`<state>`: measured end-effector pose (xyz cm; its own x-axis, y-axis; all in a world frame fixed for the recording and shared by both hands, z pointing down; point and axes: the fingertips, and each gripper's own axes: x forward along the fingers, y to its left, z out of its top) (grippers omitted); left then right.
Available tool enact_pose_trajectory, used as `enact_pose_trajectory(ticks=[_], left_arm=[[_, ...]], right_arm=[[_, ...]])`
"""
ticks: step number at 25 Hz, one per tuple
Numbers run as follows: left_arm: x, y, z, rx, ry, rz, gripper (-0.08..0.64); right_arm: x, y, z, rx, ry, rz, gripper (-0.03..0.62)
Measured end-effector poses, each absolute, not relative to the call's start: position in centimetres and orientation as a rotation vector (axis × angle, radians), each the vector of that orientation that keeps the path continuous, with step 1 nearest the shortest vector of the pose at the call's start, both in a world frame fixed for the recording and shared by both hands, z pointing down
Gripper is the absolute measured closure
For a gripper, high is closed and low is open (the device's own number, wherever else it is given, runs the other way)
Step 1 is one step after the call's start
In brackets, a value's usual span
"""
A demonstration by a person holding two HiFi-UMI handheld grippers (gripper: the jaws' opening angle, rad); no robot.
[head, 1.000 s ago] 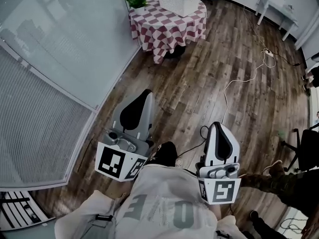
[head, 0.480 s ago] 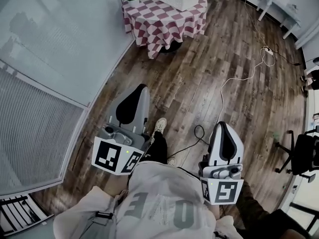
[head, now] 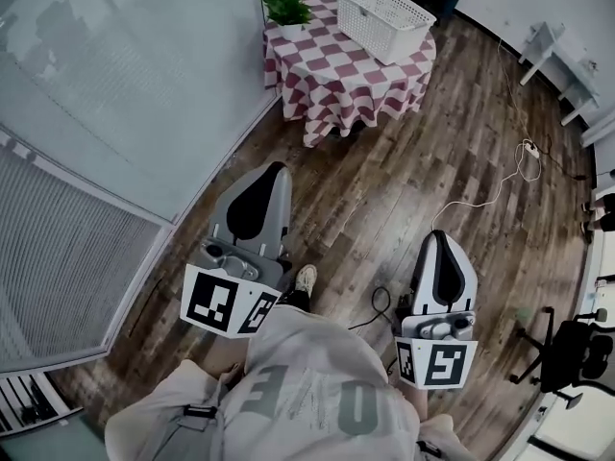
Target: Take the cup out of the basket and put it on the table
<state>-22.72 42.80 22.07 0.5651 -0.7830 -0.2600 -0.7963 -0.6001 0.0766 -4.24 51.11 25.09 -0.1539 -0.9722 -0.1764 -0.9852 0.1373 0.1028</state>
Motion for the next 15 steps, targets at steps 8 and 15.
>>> enact_pose_trajectory(ticks=[8, 15], left_arm=[[-25.3, 34.3, 20.2, -2.673, 1.393, 0.394, 0.555], [-24.3, 28.4, 22.4, -2.678, 1.478, 0.332, 0.555]], right_arm=[[-4.2, 42.3, 28.6, -2.083, 2.336, 0.17, 0.581], [-1.4, 35.9, 31.1, -2.101, 2.336, 0.089, 0.581]])
